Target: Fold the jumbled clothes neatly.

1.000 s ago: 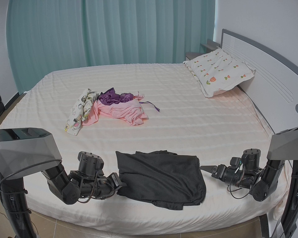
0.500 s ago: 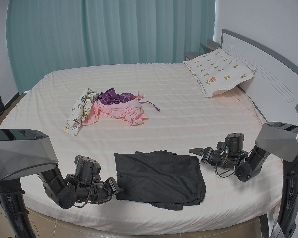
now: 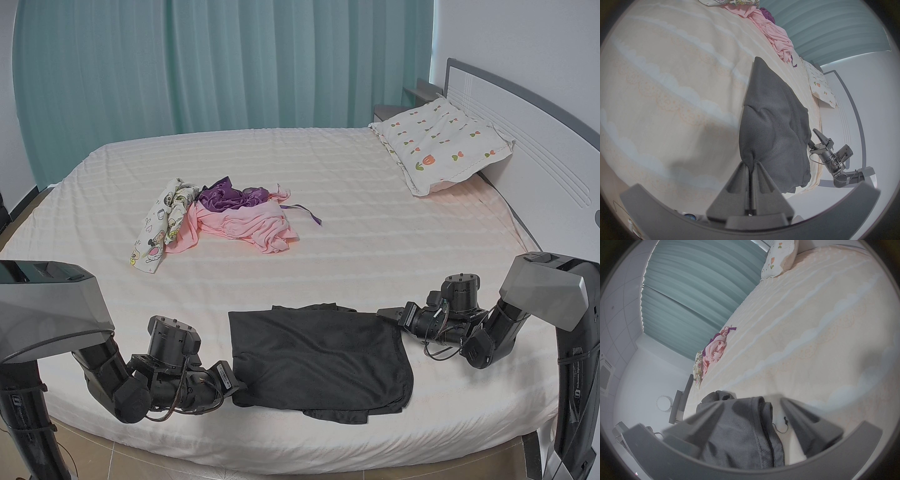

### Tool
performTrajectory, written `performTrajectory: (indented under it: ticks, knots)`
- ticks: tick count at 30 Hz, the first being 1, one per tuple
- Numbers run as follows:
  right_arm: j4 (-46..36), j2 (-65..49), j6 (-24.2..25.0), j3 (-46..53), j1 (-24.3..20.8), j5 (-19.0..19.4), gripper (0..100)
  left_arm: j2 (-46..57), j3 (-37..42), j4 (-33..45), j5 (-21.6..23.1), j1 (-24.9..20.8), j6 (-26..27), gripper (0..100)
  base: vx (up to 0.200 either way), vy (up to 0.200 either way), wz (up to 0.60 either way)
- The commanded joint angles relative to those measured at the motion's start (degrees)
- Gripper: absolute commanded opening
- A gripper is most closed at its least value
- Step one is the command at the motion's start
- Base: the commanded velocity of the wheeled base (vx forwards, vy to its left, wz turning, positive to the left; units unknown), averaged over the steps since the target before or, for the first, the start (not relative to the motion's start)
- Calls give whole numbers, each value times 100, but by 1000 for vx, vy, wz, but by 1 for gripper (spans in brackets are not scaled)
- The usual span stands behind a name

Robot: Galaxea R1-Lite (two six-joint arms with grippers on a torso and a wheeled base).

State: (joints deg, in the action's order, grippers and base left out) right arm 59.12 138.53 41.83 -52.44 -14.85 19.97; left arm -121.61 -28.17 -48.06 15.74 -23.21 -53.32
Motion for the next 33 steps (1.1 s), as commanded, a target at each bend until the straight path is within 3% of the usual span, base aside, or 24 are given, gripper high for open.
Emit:
performTrajectory:
  ticks: [1,10,33]
  knots:
    - [20,-19,36,41,8,7,0,6,14,-2,-1,1,-3,0,0,0,0]
    - [90,-19,317,-38,43,-10,0,76,163,7,-53,-78,-12,0,0,0,0]
    - [460,95,326,-91,105,-19,0,129,356,68,-106,-122,50,0,0,0,0]
